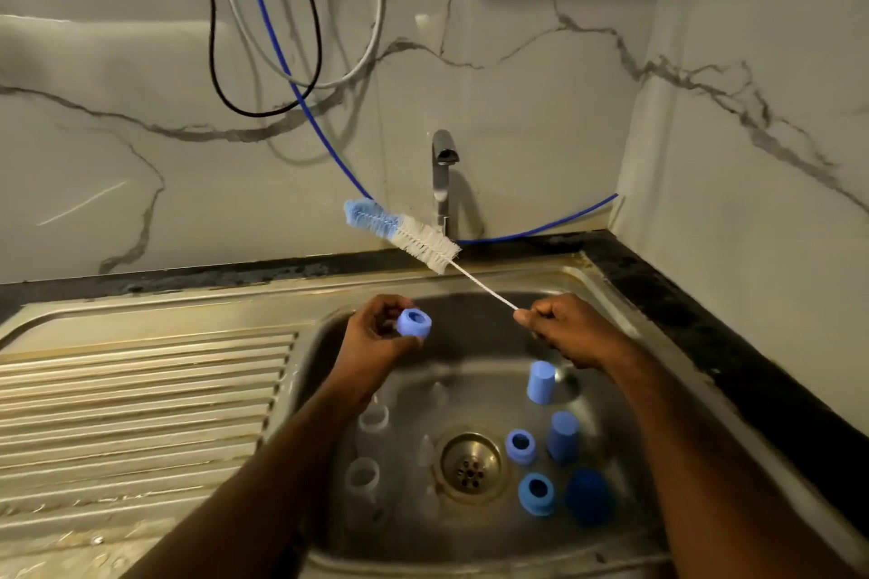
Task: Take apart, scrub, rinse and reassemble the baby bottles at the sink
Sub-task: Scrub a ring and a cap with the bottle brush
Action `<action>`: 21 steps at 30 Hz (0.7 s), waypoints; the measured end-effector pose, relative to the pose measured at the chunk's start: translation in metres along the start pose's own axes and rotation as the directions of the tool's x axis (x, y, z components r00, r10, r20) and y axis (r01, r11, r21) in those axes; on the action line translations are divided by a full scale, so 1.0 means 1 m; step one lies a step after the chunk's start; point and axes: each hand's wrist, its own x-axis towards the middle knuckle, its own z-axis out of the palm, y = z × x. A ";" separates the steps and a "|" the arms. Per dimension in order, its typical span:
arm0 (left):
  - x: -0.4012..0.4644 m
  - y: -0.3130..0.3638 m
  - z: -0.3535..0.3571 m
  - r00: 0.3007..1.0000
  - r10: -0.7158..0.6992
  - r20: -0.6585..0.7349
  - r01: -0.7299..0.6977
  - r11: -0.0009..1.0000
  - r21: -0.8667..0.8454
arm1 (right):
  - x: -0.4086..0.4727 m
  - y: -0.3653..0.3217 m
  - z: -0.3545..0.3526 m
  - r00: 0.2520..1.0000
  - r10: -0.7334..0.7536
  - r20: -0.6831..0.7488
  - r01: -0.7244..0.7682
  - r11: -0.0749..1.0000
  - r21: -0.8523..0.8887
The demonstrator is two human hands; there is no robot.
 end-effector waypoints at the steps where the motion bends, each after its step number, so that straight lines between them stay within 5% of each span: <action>1: 0.003 -0.004 0.007 1.000 0.016 0.013 -0.017 0.996 0.092 | 0.001 0.000 0.000 1.000 0.005 0.002 -0.005 1.000 -0.005; 8: 0.035 -0.050 0.069 0.973 -0.038 0.226 -0.088 0.850 0.520 | -0.003 0.015 -0.010 0.993 0.086 0.080 -0.086 0.996 0.000; 12: 0.047 -0.072 0.096 0.950 -0.137 0.281 -0.060 0.801 0.596 | 0.001 0.019 -0.009 0.990 0.125 0.071 -0.125 0.992 -0.003; 17: 0.060 -0.097 0.114 0.936 -0.205 0.288 -0.115 0.595 0.796 | 0.003 0.020 -0.009 0.991 0.123 0.052 -0.123 0.992 -0.007; 21: 0.065 -0.111 0.124 0.930 -0.228 0.288 -0.131 0.528 0.839 | 0.003 0.021 -0.008 0.992 0.117 0.042 -0.116 0.993 -0.017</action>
